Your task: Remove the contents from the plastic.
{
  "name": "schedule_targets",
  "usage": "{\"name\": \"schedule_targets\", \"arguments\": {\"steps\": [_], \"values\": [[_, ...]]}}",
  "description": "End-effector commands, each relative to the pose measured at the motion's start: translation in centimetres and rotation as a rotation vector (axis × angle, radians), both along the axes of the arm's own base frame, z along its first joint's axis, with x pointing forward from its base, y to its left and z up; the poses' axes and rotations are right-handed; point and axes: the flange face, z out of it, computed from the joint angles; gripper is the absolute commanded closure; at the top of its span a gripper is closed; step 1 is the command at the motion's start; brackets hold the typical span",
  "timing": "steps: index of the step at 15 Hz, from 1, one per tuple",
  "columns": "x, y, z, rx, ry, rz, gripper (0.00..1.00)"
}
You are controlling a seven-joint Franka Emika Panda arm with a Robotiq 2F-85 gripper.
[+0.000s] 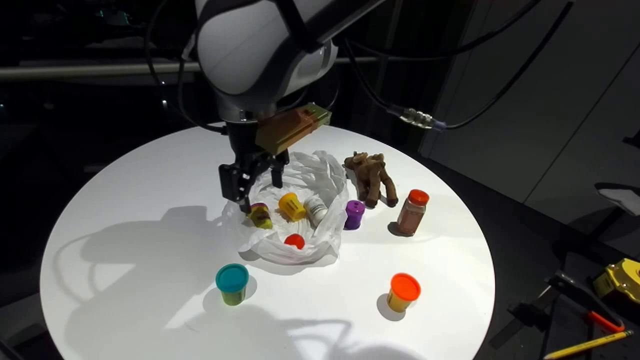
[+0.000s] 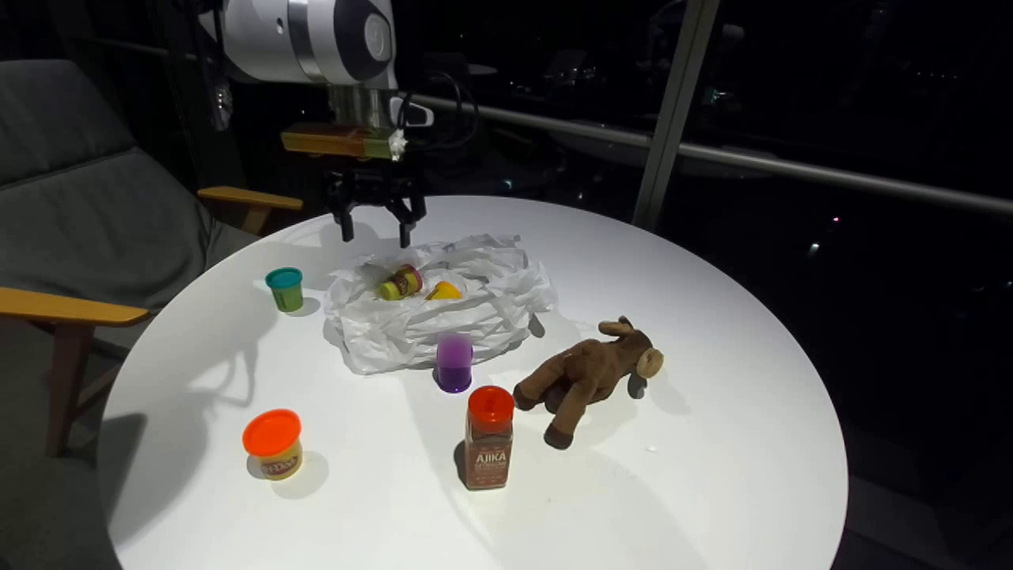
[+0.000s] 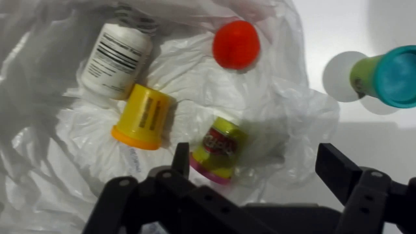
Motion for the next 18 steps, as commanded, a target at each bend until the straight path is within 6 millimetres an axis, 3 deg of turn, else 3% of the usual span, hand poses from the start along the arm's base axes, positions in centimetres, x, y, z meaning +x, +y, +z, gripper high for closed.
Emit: {"name": "schedule_targets", "arguments": {"steps": [1, 6, 13, 14, 16, 18], "values": [[0.8, -3.3, -2.6, -0.075, 0.001, 0.034, 0.0], [1.4, -6.1, -6.3, -0.109, 0.03, 0.027, 0.0], [3.3, -8.0, -6.9, -0.115, -0.006, -0.029, 0.01], [3.5, -8.1, -7.1, -0.119, -0.003, -0.03, 0.25], [3.8, -8.1, -7.7, -0.118, -0.005, -0.026, 0.31], [4.1, -8.1, -8.3, -0.119, -0.004, -0.026, 0.48]]}}
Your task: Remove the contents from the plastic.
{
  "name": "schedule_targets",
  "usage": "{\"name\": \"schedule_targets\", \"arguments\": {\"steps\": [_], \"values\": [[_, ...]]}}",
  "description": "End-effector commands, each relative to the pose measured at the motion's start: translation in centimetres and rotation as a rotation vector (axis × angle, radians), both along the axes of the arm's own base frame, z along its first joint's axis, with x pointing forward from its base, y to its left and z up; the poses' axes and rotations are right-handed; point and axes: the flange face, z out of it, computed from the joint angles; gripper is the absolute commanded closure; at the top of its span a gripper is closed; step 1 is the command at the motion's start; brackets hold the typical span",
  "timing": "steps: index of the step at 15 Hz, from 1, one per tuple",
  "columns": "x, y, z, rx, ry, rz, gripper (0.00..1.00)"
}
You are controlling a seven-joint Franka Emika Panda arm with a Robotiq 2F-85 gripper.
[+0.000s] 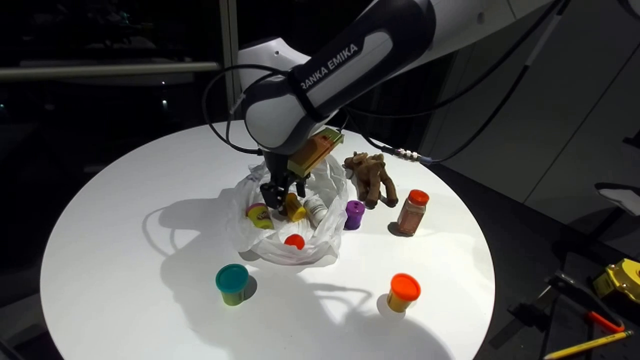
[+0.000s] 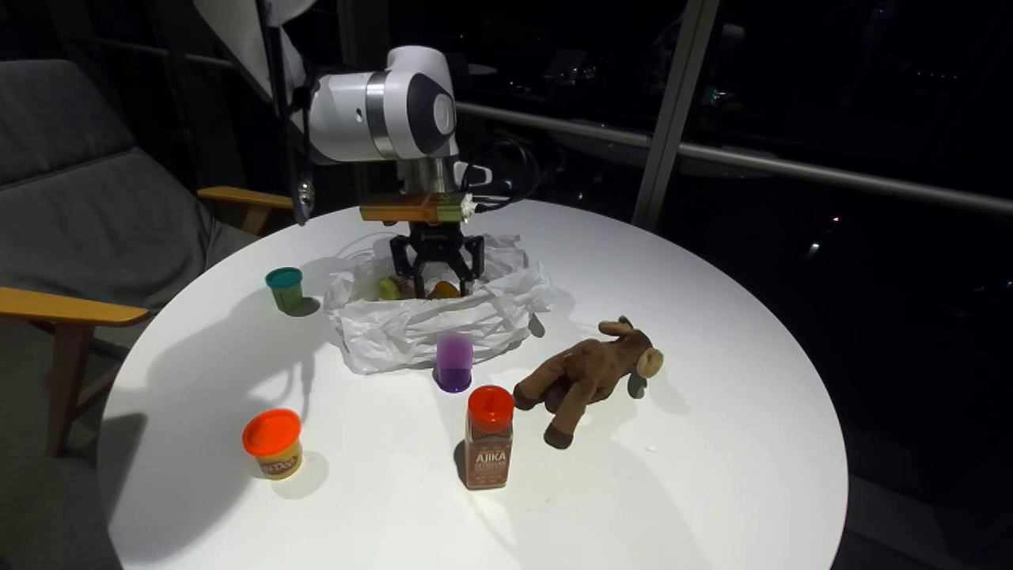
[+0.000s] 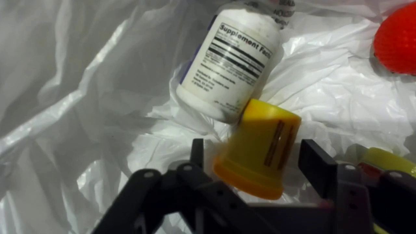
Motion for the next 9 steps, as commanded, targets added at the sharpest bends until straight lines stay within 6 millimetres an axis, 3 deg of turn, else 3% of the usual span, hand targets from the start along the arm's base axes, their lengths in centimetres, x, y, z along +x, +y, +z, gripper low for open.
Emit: {"name": "schedule_targets", "arguments": {"steps": [1, 4, 9], "values": [[1.3, 0.1, -0.7, -0.01, -0.019, 0.0, 0.55], [1.5, 0.2, -0.3, -0.011, -0.033, -0.008, 0.77], [0.7, 0.5, 4.3, -0.032, -0.044, -0.11, 0.79]]}}
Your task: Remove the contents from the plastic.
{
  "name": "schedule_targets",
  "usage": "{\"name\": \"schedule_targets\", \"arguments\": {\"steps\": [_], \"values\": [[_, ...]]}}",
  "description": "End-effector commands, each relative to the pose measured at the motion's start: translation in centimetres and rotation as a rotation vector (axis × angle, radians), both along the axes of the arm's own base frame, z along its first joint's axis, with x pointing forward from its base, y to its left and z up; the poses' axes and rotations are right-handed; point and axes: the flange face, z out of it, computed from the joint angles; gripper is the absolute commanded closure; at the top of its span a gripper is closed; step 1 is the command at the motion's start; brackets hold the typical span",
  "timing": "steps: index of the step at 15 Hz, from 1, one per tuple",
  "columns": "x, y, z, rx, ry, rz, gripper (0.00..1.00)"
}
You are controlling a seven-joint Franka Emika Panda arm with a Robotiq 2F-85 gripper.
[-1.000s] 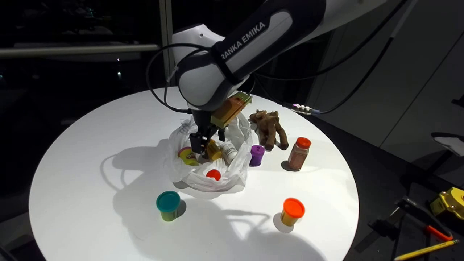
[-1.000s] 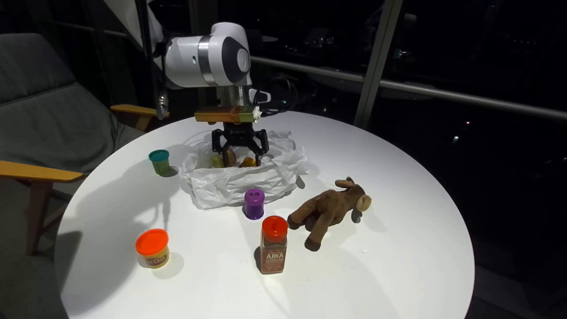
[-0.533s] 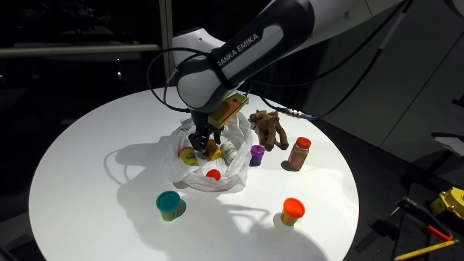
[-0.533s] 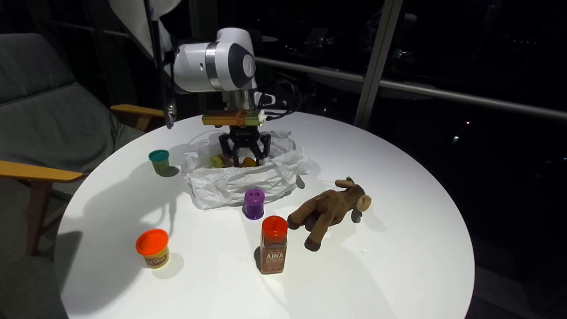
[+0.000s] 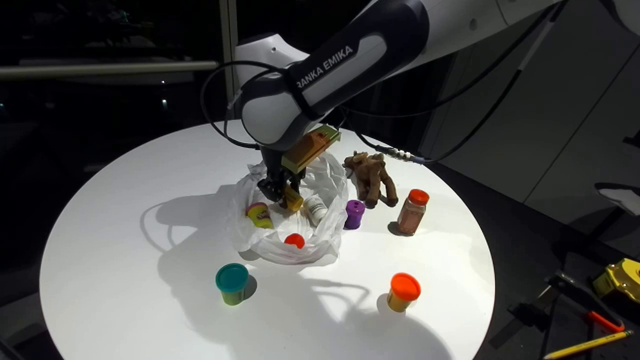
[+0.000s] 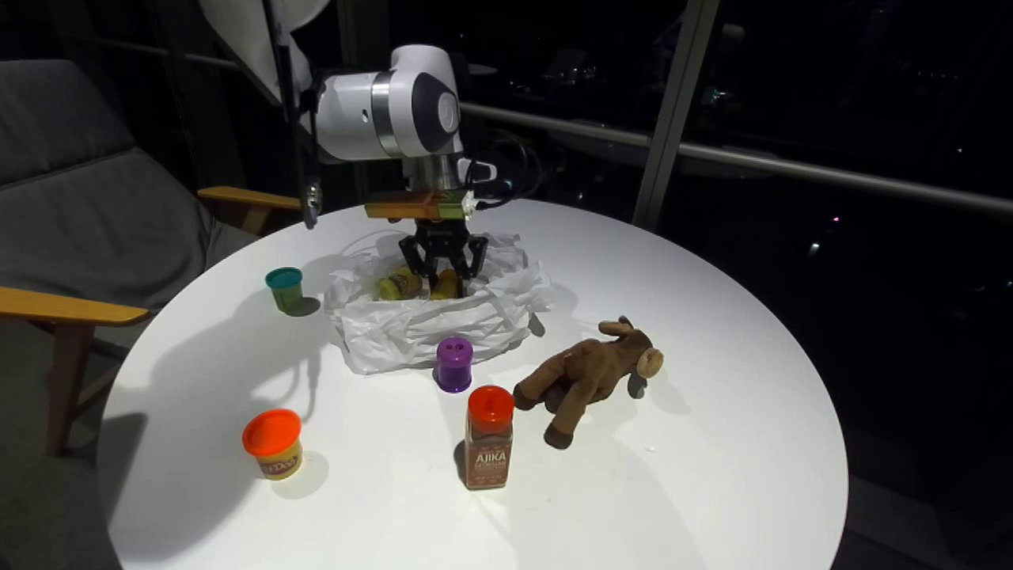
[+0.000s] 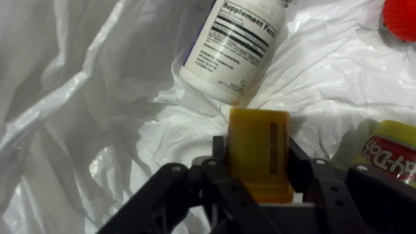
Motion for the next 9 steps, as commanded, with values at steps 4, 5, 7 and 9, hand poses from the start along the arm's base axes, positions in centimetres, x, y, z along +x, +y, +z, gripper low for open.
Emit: {"name": "schedule_targets", "arguments": {"steps": [4, 5, 7, 9], "values": [[-3.5, 3.6, 7.5, 0.02, 0.017, -0.042, 0.79], [-4.6, 4.7, 8.4, 0.031, 0.016, -0.025, 0.79], [-7.1, 7.3, 9.3, 0.046, 0.042, 0.019, 0.79], [-9.9, 9.9, 9.3, 0.049, 0.049, 0.058, 0.79]]}}
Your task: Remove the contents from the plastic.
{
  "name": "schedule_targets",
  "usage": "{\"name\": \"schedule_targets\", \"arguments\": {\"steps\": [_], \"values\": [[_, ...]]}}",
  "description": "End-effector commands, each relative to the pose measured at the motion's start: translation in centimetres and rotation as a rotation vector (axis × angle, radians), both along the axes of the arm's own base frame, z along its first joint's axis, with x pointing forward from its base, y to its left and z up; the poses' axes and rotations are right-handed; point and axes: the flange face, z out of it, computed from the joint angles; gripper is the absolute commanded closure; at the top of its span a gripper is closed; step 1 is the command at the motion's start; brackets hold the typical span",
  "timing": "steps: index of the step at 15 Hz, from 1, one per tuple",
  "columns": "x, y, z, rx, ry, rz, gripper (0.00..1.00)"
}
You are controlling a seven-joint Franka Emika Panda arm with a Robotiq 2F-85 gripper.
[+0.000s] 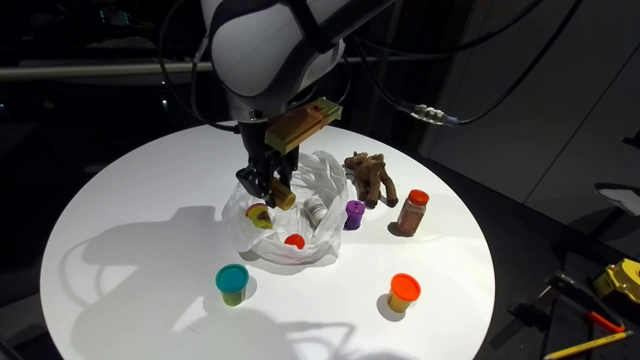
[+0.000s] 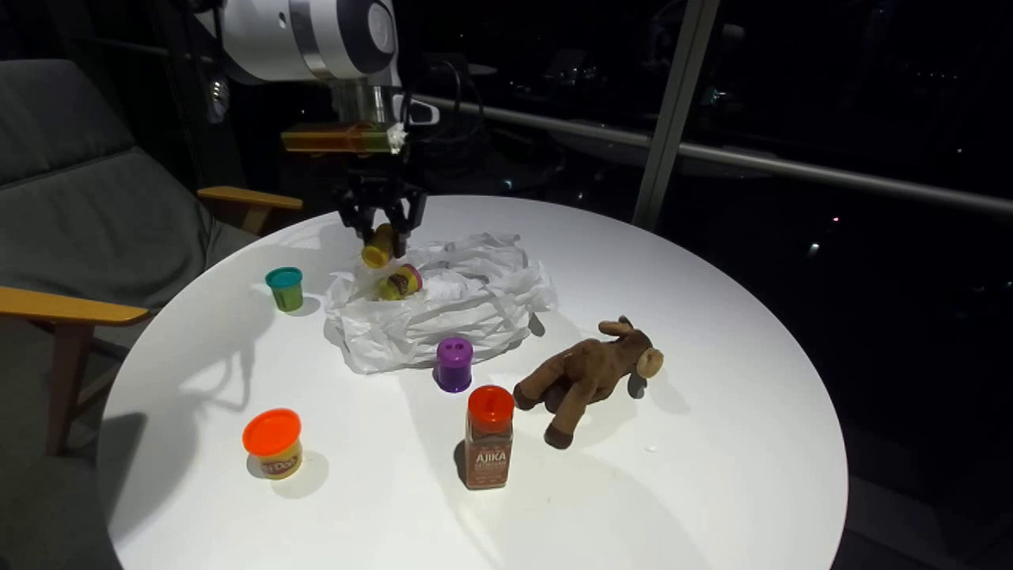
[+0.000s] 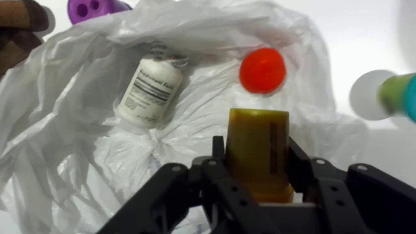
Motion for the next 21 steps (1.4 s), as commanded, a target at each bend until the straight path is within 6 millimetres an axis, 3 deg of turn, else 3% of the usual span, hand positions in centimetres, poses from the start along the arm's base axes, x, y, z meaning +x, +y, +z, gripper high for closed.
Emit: {"name": "schedule_targets", "arguments": {"steps": [1, 3, 7, 11, 16, 17, 21], "values": [[-6.2, 3.8, 1.2, 0.012, 0.019, 0.044, 0.79], [-9.2, 5.5, 0.5, 0.028, 0.023, 0.046, 0.79], [-13.1, 6.8, -2.7, 0.056, 0.091, 0.063, 0.79], [-14.6, 6.5, -5.0, 0.09, 0.14, 0.059, 0.79], [-14.8, 6.8, -5.7, 0.148, 0.141, 0.086, 0.79], [-14.9, 6.9, -5.7, 0.156, 0.144, 0.092, 0.38], [-14.5, 6.8, -5.6, 0.161, 0.112, 0.082, 0.06]]}}
